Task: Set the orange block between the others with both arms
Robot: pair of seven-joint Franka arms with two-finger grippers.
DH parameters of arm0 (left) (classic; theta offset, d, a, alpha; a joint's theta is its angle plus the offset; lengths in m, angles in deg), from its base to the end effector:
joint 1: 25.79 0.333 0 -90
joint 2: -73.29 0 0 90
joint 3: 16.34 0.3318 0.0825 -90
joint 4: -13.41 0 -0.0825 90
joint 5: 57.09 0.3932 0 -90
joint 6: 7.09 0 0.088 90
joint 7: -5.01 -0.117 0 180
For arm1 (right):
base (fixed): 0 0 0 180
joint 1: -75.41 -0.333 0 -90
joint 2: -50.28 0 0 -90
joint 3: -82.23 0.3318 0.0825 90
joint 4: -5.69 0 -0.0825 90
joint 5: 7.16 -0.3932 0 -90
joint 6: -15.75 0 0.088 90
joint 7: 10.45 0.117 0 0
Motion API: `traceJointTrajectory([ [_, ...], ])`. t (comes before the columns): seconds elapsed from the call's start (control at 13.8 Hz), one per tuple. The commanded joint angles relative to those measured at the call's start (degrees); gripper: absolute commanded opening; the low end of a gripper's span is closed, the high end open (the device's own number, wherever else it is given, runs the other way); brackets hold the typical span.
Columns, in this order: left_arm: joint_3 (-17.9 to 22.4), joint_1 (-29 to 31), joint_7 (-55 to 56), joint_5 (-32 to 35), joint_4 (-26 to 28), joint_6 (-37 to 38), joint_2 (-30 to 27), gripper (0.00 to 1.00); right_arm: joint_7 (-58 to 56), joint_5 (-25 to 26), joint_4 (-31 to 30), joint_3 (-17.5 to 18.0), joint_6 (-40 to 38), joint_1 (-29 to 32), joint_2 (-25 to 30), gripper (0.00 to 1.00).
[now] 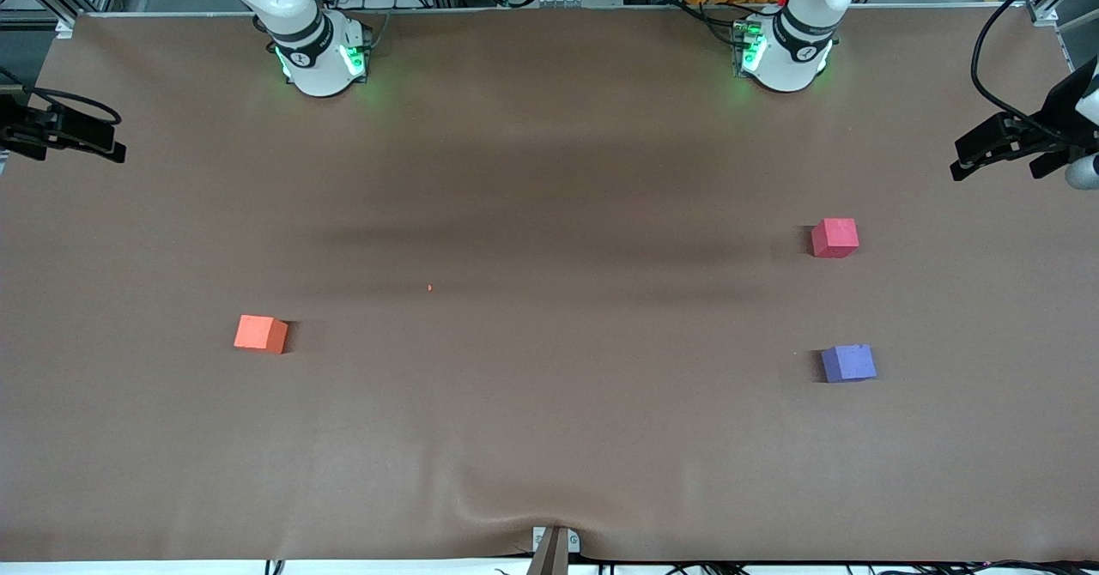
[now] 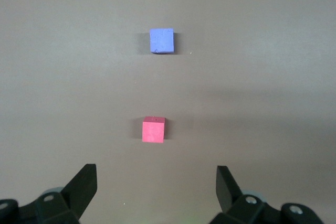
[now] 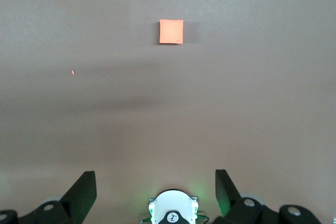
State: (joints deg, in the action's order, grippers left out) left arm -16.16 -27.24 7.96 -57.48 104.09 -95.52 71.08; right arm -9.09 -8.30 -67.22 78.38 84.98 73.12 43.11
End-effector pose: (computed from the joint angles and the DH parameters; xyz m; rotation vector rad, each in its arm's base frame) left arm 0.5483 -0.0129 0.6436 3.1344 0.0457 -0.0015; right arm 0.5606 -0.0094 0.6696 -3.1157 0.0716 0.2955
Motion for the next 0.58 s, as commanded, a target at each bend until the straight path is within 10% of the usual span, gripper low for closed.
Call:
traceJointTrajectory([
  [0.0, 0.3, -0.3, -1.1, 1.3, -2.0, 2.0, 1.1, 1.00, 1.0, -1.0, 0.0, 0.3, -0.5, -0.1, 1.0, 1.00],
  [0.51, 0.3, -0.5, -1.7, 2.8, -1.5, 2.0, 1.5, 1.00, 1.0, -2.4, 0.0, 0.2, 0.2, 0.0, 1.0, 1.00],
])
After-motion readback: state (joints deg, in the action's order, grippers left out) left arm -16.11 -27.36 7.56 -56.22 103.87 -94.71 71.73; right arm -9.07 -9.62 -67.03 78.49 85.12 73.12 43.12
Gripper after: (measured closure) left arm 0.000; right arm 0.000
